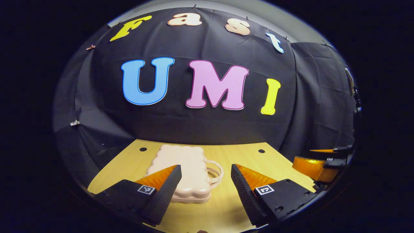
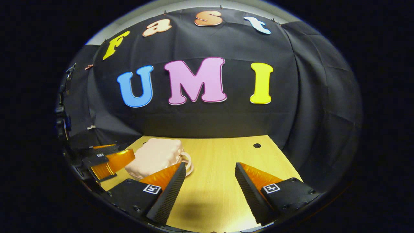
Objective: First open the suitcase, pack the skin care products into it, and then close the suitcase.
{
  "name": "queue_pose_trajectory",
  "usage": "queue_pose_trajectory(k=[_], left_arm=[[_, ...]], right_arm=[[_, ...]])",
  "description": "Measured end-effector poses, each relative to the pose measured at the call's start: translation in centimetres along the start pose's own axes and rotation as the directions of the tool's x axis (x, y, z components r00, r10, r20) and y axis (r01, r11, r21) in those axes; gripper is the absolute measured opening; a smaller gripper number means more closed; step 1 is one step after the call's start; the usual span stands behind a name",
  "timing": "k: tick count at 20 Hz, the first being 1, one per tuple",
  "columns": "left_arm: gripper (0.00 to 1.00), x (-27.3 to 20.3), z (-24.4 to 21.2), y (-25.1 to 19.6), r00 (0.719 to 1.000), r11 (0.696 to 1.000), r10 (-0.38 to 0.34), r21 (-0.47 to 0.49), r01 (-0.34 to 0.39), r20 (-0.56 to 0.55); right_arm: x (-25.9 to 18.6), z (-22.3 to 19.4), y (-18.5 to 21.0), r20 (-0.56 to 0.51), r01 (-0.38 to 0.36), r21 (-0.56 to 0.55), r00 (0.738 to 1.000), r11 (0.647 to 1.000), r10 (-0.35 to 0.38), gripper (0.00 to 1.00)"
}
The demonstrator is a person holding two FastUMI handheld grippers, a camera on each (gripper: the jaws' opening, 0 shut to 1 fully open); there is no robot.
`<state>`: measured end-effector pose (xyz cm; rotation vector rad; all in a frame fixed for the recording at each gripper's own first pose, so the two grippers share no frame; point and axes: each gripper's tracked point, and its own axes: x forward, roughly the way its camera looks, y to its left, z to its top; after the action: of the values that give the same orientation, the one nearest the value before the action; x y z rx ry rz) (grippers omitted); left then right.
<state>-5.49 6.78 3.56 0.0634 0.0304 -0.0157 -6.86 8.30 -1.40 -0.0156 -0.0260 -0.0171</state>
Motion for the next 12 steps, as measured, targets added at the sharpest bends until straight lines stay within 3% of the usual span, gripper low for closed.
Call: queue_pose_trajectory(k=[5, 8, 12], left_arm=[[0.96, -4.9, -2.7, 3.0, 0.996, 0.991, 0.094, -0.096, -0.095, -0.006], [0.96, -6.4, -1.7, 4.1, 0.989, 0.988, 0.141, -0.067, -0.138, 0.048], [0.96, -6.8, -0.2, 4.1, 0.986, 0.988, 0.148, -0.065, -0.143, 0.075]], right_arm=[[-3.1, -3.4, 2.1, -0.009, -0.014, -0.036, 1.000, 0.999, 0.014, 0.97], [-3.5, -3.2, 2.6, -0.014, -0.014, -0.015, 1.000, 1.000, 0.014, 0.97], [-4.1, -2.9, 3.4, -0.004, -0.036, -0.042, 0.999, 0.998, 0.036, 0.97]])
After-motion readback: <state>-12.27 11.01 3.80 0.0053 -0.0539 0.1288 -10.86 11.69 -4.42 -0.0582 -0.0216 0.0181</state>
